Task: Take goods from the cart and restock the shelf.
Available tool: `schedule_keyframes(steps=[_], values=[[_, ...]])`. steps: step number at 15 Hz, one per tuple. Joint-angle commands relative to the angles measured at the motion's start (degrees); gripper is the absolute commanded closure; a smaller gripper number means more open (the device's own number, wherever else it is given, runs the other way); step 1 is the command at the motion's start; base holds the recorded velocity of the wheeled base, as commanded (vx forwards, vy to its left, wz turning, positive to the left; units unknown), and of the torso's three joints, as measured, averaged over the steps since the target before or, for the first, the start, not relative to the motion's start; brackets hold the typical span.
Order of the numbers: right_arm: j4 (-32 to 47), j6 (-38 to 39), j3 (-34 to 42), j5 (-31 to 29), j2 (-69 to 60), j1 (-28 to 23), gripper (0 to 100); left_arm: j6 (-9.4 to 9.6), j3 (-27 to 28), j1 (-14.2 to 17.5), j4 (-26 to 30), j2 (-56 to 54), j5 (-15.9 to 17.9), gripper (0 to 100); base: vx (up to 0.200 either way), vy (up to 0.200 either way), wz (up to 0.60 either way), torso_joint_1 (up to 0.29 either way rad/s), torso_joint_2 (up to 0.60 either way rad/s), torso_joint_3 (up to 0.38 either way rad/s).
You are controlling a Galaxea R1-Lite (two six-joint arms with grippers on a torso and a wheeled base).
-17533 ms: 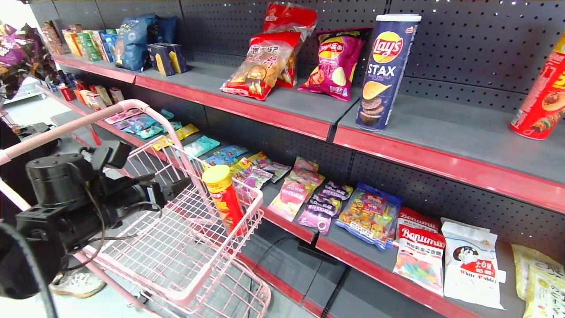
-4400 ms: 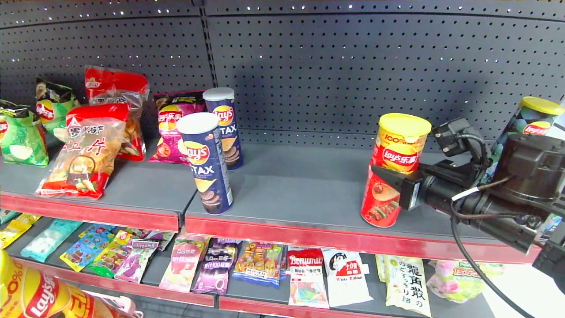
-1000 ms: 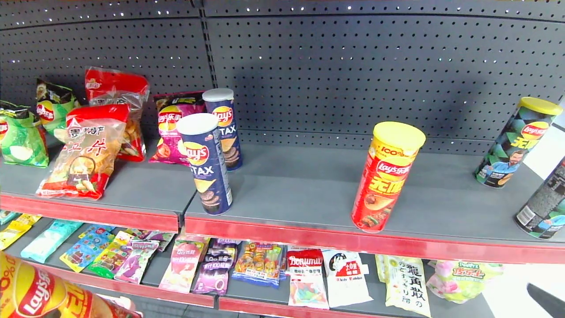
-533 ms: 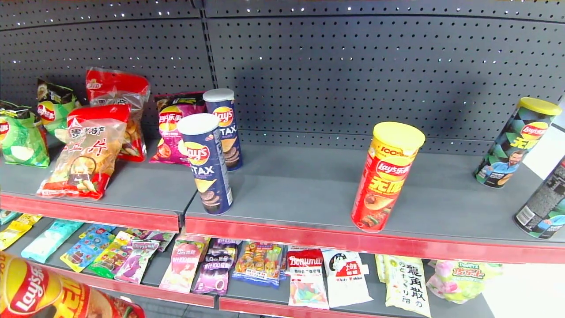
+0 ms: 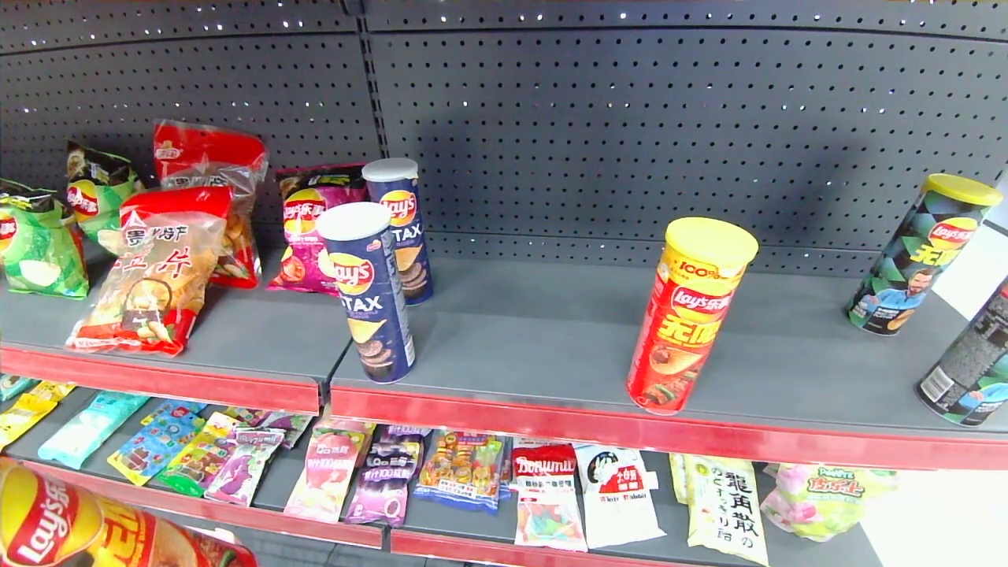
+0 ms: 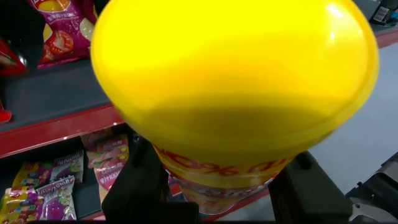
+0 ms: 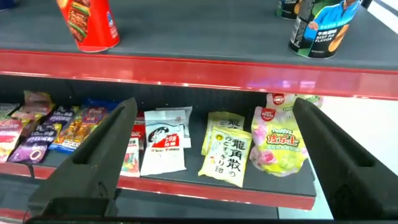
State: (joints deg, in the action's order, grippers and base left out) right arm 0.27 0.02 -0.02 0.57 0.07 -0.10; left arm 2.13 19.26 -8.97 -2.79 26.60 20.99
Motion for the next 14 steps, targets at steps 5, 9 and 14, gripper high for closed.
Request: schedule_keyframes(steps=[5, 9, 14], values=[[0.0, 0.2, 0.0, 0.2, 0.0, 0.0, 0, -0.02, 0.2, 0.0, -0.1, 1.6, 0.0, 100, 0.000, 0.000, -0.36, 0.000, 0.00, 0.002], [0.0, 0.2, 0.0, 0.2, 0.0, 0.0, 0, -0.02, 0.7, -0.1, -1.3, 3.2, 0.1, 100, 0.000, 0.000, -0.60, 0.012, 0.00, 0.000], [0.0, 0.3, 0.0, 0.2, 0.0, 0.0, 0, -0.20, 3.4, -0.1, -2.4, 7.9, 0.1, 100, 0.000, 0.000, -0.24, 0.001, 0.00, 0.002]])
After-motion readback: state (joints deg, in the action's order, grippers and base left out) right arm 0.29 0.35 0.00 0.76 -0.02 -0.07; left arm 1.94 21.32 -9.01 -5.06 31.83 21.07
